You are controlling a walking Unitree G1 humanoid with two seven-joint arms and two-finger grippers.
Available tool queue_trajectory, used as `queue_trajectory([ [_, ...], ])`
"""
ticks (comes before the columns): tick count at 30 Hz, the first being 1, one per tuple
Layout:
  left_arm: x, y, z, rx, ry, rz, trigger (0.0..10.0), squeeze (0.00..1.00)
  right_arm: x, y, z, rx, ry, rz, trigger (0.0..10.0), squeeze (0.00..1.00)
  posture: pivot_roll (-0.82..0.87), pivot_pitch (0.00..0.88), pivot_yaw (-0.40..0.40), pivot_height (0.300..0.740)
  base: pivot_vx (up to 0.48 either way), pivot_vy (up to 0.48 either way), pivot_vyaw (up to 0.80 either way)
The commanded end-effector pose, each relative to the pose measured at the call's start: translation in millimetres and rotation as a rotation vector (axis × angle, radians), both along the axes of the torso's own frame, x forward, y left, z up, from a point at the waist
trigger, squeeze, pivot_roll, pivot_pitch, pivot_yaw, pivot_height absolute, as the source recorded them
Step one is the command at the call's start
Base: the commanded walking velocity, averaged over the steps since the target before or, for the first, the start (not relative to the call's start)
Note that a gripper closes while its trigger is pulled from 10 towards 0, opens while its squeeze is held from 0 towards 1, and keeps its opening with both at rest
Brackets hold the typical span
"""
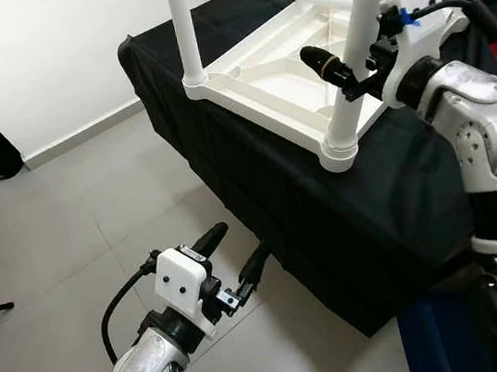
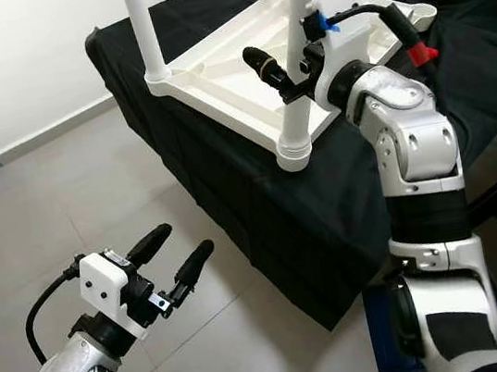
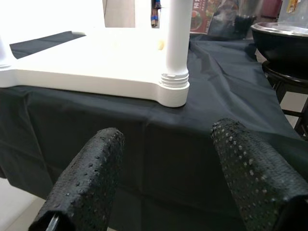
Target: Building children table
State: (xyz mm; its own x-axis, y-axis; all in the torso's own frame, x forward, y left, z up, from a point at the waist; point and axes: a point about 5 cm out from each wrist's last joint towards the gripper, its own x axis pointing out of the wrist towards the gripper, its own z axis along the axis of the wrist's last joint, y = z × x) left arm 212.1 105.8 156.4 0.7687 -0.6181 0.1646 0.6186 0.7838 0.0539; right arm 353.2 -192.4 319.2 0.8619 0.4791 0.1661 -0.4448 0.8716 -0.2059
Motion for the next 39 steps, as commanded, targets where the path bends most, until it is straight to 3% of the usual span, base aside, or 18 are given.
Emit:
queue_trajectory([
  [1, -3.8, -1.6, -2, -0.001, 0.015, -0.004, 10.0, 0.0, 1.0, 4.6, 0, -0.017, -0.009, 0.125, 10.0, 0.0, 0.0, 0.19, -0.041, 0.74, 0.0, 0.0, 0.0],
  [12, -4.8, -2.4, -1, 0.005, 0.018, -0.012, 10.0, 0.0, 7.0, -17.6, 2, -0.02, -0.004, 0.227, 10.0, 0.0, 0.0, 0.194, -0.031, 0.74, 0.0, 0.0, 0.0],
  [20, -4.6, -2.7, -1, 0.009, 0.015, -0.014, 10.0, 0.0, 5.6, -22.7, 2, -0.036, 0.015, 0.318, 10.0, 0.0, 0.0, 0.19, -0.028, 0.74, 0.0, 0.0, 0.0],
  [22, -5.2, -2.4, 0, 0.012, 0.013, -0.014, 10.0, 0.0, 6.6, -27.5, 3, -0.056, 0.024, 0.359, 9.0, 0.0, 0.01, 0.191, -0.027, 0.74, 0.0, 0.0, 0.0],
  [24, -5.5, -1.9, 0, 0.012, 0.012, -0.013, 10.0, 0.0, 7.0, -29.8, 3, -0.064, 0.028, 0.38, 9.5, 0.0, 0.01, 0.192, -0.027, 0.74, 0.0, 0.0, 0.0],
  [25, -5.9, -1.3, 0, 0.013, 0.012, -0.013, 10.0, 0.0, 7.4, -31.4, 4, -0.066, 0.037, 0.407, 9.0, 0.0, 0.01, 0.195, -0.028, 0.74, 0.0, 0.0, 0.0],
  [26, -6.6, -0.6, 0, 0.015, 0.013, -0.013, 10.0, 0.0, 9.2, -32.9, 5, -0.062, 0.039, 0.414, 4.1, 0.0, 0.01, 0.197, -0.025, 0.74, 0.0, 0.0, 0.0],
  [28, -6.6, -0.6, 0, 0.015, 0.013, -0.013, 10.0, 0.0, 9.2, -32.9, 5, -0.062, 0.039, 0.414, 4.1, 0.0, 0.01, 0.197, -0.025, 0.74, 0.0, 0.0, 0.0],
  [29, -7.8, -0.1, 1, 0.016, 0.014, -0.013, 10.0, 0.0, 12.7, -34.5, 6, -0.053, 0.041, 0.418, 0.0, 0.0, 0.02, 0.201, -0.026, 0.74, 0.0, 0.0, 0.0],
  [39, -9.6, -0.4, 0, 0.02, 0.018, -0.012, 10.0, 0.0, 16.0, -33.8, 7, -0.042, 0.026, 0.394, 0.0, 0.0, 0.02, 0.206, -0.024, 0.74, 0.0, 0.0, 0.0],
])
